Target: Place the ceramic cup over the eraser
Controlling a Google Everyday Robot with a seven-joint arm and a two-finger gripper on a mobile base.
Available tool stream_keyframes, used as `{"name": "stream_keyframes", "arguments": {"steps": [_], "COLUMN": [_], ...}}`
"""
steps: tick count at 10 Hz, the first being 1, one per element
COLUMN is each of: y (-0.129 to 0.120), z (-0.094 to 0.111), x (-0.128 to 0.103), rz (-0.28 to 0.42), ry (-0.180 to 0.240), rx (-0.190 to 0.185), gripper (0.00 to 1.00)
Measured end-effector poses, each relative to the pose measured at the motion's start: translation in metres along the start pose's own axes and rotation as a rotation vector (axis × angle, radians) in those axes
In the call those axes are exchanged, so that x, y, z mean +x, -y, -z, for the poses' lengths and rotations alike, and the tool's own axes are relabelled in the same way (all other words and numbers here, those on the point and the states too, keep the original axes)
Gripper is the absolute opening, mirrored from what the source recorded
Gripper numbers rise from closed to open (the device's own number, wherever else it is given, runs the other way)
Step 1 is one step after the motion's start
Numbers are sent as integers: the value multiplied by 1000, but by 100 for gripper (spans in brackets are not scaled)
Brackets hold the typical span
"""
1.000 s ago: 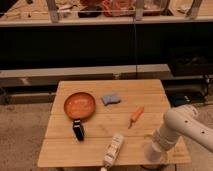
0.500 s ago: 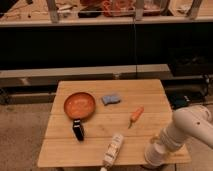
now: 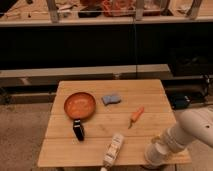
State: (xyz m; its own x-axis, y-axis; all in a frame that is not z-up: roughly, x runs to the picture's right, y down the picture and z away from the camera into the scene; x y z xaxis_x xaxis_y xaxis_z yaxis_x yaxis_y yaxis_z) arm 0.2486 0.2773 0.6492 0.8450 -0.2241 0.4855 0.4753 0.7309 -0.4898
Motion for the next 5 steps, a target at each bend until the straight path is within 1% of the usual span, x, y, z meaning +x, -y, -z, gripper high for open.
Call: {"name": "stream_keyframes", "arguments": {"steps": [1,2,4,5], "y": [2,6,21,35], "z": [9,24,52,69], "x": [-4,-12,-29,-42], "rz": [10,28,68,99], "ry": [-3,-10,-29,-34], "rx": [11,20,44,58], "gripper": [0,0,0,0]}}
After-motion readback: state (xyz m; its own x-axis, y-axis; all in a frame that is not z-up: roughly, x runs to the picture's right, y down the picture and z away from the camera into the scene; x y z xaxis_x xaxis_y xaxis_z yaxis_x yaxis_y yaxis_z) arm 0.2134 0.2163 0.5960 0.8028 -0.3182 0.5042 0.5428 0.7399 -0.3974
